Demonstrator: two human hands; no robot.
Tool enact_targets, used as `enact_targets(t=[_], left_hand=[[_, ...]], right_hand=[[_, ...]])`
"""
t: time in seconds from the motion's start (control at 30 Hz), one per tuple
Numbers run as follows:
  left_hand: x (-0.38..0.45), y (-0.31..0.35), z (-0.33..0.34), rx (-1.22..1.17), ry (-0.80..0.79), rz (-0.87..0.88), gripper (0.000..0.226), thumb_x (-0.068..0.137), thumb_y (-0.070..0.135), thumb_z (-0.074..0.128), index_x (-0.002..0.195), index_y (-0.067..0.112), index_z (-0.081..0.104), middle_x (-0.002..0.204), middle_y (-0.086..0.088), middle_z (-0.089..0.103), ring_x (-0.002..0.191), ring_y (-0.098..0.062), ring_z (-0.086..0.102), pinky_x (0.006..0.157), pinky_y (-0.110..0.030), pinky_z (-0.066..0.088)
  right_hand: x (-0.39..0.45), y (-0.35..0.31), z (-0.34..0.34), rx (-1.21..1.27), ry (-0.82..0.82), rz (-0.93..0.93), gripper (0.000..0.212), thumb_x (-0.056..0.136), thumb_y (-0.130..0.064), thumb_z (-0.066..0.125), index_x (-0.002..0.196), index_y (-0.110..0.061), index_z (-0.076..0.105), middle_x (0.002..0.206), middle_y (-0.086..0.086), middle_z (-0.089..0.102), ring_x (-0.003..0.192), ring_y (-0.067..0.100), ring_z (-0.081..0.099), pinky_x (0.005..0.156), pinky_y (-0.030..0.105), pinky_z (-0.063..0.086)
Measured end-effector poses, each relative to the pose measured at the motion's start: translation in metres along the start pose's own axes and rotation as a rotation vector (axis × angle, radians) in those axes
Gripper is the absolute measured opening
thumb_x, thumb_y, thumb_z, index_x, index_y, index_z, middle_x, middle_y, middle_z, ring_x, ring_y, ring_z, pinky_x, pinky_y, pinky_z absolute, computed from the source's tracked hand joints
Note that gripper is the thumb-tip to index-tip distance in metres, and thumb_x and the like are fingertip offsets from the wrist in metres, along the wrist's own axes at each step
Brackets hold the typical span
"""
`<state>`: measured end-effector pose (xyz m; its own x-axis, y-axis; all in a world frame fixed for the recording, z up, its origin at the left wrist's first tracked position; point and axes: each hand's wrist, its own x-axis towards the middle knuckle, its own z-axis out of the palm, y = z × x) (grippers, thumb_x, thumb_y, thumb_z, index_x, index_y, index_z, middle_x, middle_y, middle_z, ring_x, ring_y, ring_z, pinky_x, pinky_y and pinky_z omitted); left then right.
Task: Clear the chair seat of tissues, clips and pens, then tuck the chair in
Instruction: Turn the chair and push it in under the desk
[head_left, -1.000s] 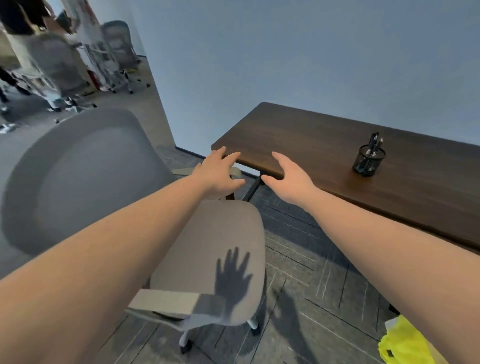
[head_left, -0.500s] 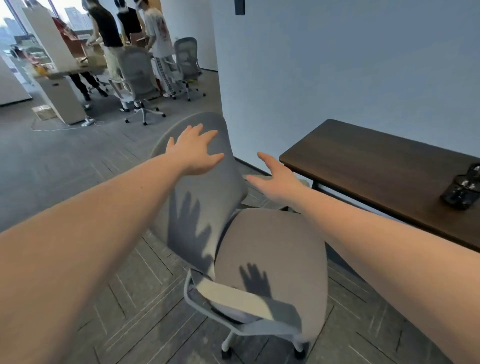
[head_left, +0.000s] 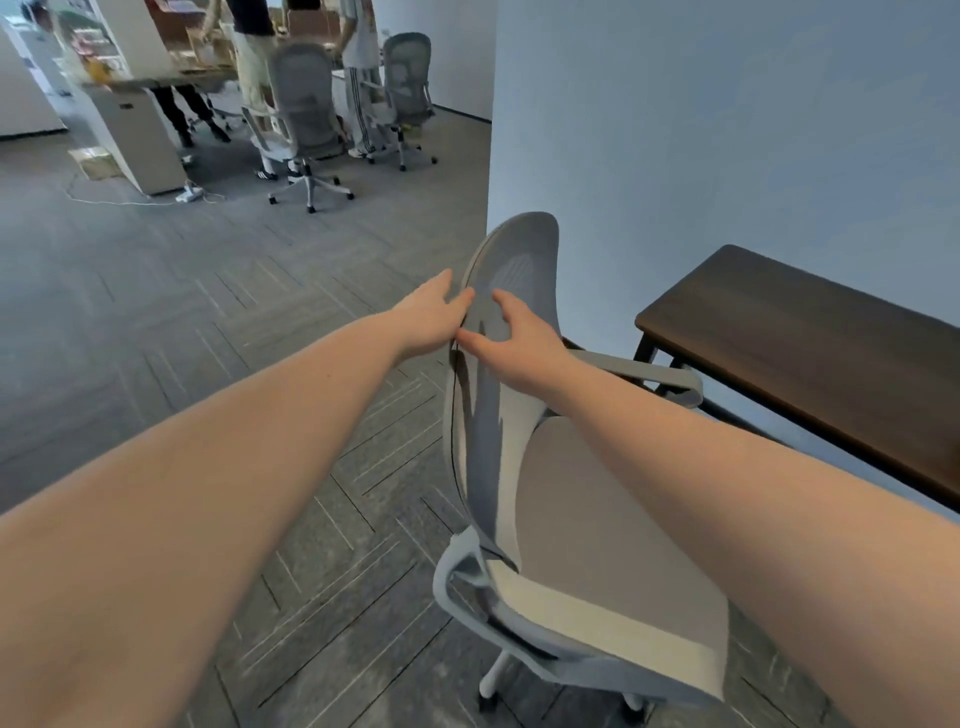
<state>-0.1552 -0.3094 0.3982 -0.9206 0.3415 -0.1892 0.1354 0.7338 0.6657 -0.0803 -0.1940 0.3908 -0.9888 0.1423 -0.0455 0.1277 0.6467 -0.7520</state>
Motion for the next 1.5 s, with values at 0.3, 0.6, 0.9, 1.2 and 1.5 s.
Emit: enact_targets(t=[0.3,0.6,0.9,1.2,1.5], left_hand=[[-0.007,0.004,0.01,-0.542,-0.148,-0.089,0.024,0.094,0.035,0.046,0.101,0.023,0.066,0.103,0.004,0.063,0.098,-0.017,0.056,0.079,-0.033,0.044],[-0.048,0.026,0.032,-0.474,-0.168,-0.067,0.034,0.101,0.028,0.04,0.134,0.03,0.049,0.116,0.014,0.059,0.095,-0.008,0.058,0.08,-0.027,0.052],[-0.062,0.059,0.076,-0.087,-0.057,0.161,0.047,0.095,0.017,0.053,0.14,0.024,0.043,0.14,-0.001,0.053,0.128,-0.016,0.048,0.097,-0.029,0.041],[-0.02,0.096,0.104,0.764,0.05,0.443,0.095,0.075,0.057,0.068,0.15,0.024,0.021,0.16,-0.007,0.015,0.148,-0.028,0.01,0.119,-0.048,0.021],[-0.008,0.115,0.128,0.784,0.05,0.826,0.082,0.051,0.077,0.057,0.085,0.003,0.054,0.084,-0.013,0.056,0.084,-0.03,0.051,0.086,-0.045,0.039]], right_hand=[[0.001,0.003,0.014,0.062,-0.043,-0.037,0.066,0.08,-0.029,0.073,0.135,-0.013,0.039,0.123,0.0,0.059,0.111,0.017,0.057,0.09,0.03,0.045],[-0.02,0.034,-0.005,0.001,-0.057,-0.014,0.047,0.076,-0.031,0.067,0.115,-0.009,0.051,0.112,0.007,0.062,0.099,0.024,0.059,0.079,0.035,0.05],[-0.08,0.09,-0.077,-0.057,-0.102,0.06,0.035,0.081,-0.015,0.061,0.115,-0.013,0.055,0.089,0.0,0.057,0.079,0.018,0.056,0.06,0.025,0.043],[-0.128,0.139,-0.128,-0.201,-0.103,0.078,0.048,0.076,-0.018,0.063,0.123,-0.021,0.052,0.106,-0.001,0.062,0.095,0.023,0.059,0.082,0.037,0.053],[-0.147,0.164,-0.14,-0.313,-0.008,0.119,0.024,0.076,-0.023,0.063,0.07,-0.017,0.041,0.069,-0.004,0.043,0.063,0.016,0.042,0.051,0.028,0.03]])
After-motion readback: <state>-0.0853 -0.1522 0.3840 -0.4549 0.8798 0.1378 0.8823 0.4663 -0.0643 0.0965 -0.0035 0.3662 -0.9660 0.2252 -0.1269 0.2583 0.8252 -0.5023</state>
